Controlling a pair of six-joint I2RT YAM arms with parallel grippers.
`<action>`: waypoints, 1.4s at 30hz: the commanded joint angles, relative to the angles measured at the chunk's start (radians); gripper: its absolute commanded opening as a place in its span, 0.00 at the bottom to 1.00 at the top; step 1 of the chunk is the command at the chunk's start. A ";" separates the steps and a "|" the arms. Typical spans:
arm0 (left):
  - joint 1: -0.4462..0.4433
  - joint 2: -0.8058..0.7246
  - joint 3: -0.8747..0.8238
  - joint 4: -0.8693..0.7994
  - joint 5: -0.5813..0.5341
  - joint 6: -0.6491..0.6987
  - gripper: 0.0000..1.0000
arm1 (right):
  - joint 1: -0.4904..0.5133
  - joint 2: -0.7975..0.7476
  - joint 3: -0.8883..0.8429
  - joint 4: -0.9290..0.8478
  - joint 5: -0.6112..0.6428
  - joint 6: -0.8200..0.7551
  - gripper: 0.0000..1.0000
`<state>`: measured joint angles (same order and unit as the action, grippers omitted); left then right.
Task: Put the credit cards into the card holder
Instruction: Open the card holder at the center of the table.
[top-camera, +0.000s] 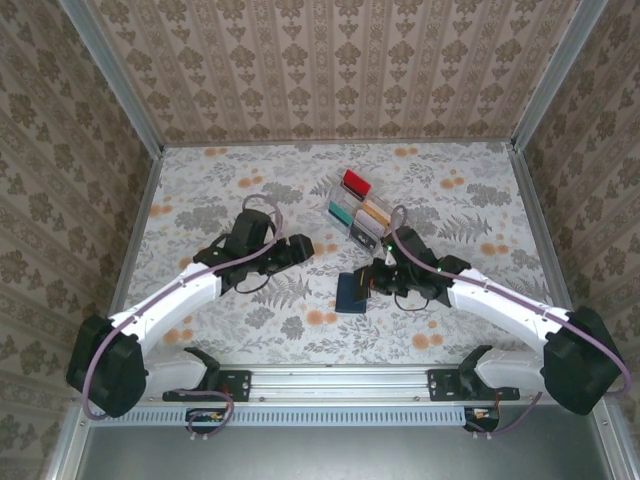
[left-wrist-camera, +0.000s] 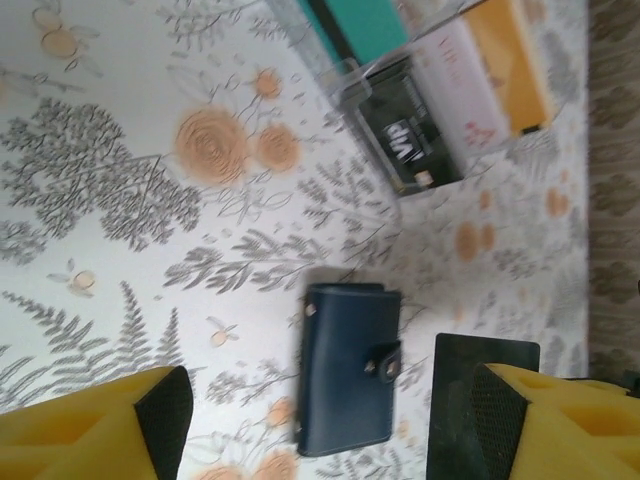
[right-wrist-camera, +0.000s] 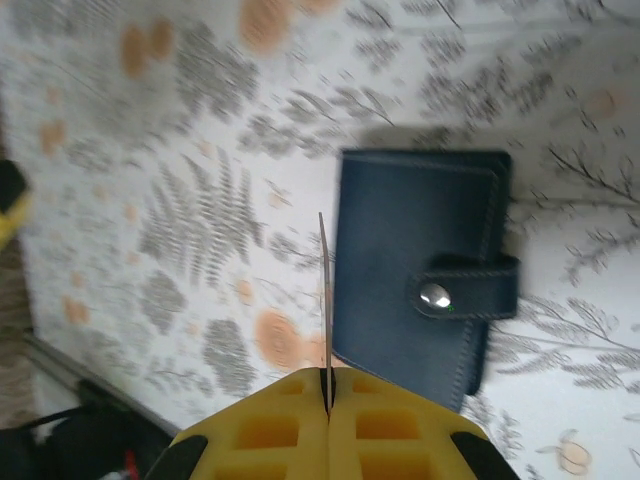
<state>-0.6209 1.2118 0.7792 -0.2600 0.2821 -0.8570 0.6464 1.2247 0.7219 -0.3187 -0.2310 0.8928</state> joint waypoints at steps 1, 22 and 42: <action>-0.052 0.016 -0.005 -0.071 -0.078 0.067 0.78 | 0.016 0.025 -0.029 0.047 0.069 0.024 0.01; -0.189 0.153 0.054 -0.052 -0.176 0.052 0.79 | 0.023 0.099 0.025 -0.131 0.213 -0.076 0.00; -0.325 0.423 0.330 -0.255 -0.277 0.146 0.83 | -0.068 0.077 -0.069 -0.144 0.234 -0.112 0.00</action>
<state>-0.9203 1.5917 1.0397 -0.4057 0.0689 -0.7605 0.5838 1.2827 0.6716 -0.4381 -0.0135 0.8047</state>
